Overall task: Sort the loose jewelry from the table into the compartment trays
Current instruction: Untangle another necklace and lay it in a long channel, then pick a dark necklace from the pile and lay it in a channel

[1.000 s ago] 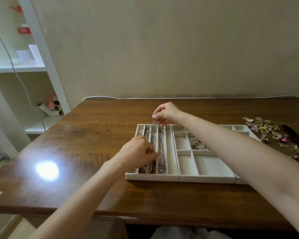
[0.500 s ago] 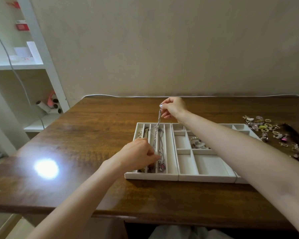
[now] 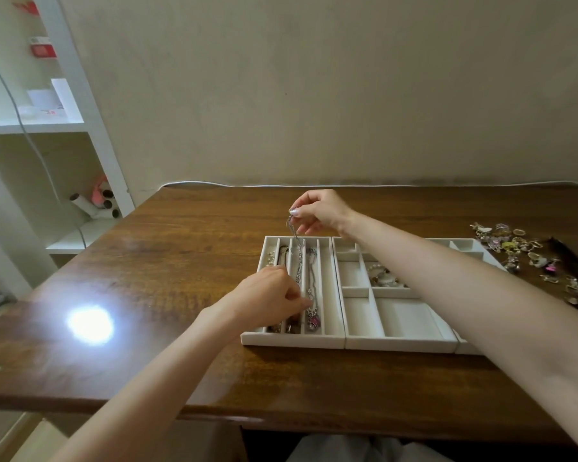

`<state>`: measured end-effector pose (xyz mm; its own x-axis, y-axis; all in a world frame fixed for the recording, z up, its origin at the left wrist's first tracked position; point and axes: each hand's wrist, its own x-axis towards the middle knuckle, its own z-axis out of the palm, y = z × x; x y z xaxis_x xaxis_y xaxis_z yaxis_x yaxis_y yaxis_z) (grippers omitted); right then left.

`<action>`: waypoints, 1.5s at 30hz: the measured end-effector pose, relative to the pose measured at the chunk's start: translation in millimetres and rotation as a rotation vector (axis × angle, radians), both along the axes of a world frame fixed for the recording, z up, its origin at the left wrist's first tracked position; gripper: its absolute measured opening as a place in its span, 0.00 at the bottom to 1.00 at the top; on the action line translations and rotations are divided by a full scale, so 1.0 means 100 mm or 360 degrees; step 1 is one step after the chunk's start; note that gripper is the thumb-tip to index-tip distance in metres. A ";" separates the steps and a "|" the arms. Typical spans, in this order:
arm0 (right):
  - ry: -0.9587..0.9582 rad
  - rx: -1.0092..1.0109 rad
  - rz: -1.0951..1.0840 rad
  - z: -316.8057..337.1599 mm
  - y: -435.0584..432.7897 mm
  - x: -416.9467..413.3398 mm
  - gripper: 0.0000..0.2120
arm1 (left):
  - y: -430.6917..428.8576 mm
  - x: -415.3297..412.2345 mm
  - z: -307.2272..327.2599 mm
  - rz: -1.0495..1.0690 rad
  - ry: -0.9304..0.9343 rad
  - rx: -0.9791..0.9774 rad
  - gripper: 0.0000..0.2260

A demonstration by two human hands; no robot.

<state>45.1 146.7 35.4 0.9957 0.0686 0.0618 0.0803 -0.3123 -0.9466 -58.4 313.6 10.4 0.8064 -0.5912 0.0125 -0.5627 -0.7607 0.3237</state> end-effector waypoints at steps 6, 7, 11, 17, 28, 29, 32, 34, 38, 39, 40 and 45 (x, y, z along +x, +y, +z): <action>-0.0003 0.0069 0.0039 0.03 0.00 -0.03 0.02 | -0.01 0.01 0.00 -0.0022 -0.0002 0.0022 0.18; 0.0010 0.0076 0.0034 0.03 0.00 -0.03 0.02 | -0.01 0.01 0.00 -0.0025 -0.0008 0.0031 0.17; 0.0068 -0.0201 -0.0011 -0.02 -0.03 -0.01 0.02 | 0.00 0.01 -0.03 -0.0036 -0.0060 0.0041 0.15; 0.0100 -0.0472 0.0158 -0.05 -0.07 -0.07 0.08 | 0.02 0.16 -0.09 0.0226 -0.0317 -0.0449 0.05; -0.0069 -0.0752 -0.0015 -0.06 -0.17 -0.20 0.11 | -0.05 0.50 -0.21 0.0340 -0.0442 -0.0081 0.15; -0.0078 -0.0798 0.0006 -0.06 -0.18 -0.21 0.11 | -0.06 0.51 -0.22 0.0311 -0.0465 -0.0037 0.16; -0.0106 -0.0836 0.0018 -0.08 -0.20 -0.23 0.09 | -0.07 0.51 -0.21 0.0236 -0.0597 0.0110 0.19; -0.0119 -0.0843 0.0025 -0.11 -0.21 -0.24 0.08 | -0.08 0.52 -0.20 0.0169 -0.0647 0.0197 0.21; -0.0145 -0.0838 0.0071 -0.12 -0.25 -0.30 0.07 | -0.15 0.54 -0.15 0.0094 -0.0650 0.0352 0.19; -0.0150 -0.0848 0.0084 -0.12 -0.27 -0.34 0.07 | -0.17 0.56 -0.14 0.0088 -0.0620 0.0350 0.18; -0.0156 -0.0855 0.0093 -0.11 -0.30 -0.37 0.07 | -0.18 0.57 -0.14 0.0097 -0.0571 0.0315 0.16; -0.0197 -0.0831 0.0093 -0.05 -0.58 -0.60 0.07 | -0.36 0.59 -0.06 0.0223 -0.0652 -0.0069 0.13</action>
<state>-15.0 88.6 30.4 0.9768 0.1765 0.1215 0.2127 -0.7305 -0.6489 0.3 277.4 4.5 0.8022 -0.4681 0.3706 -0.5434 -0.8296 0.1284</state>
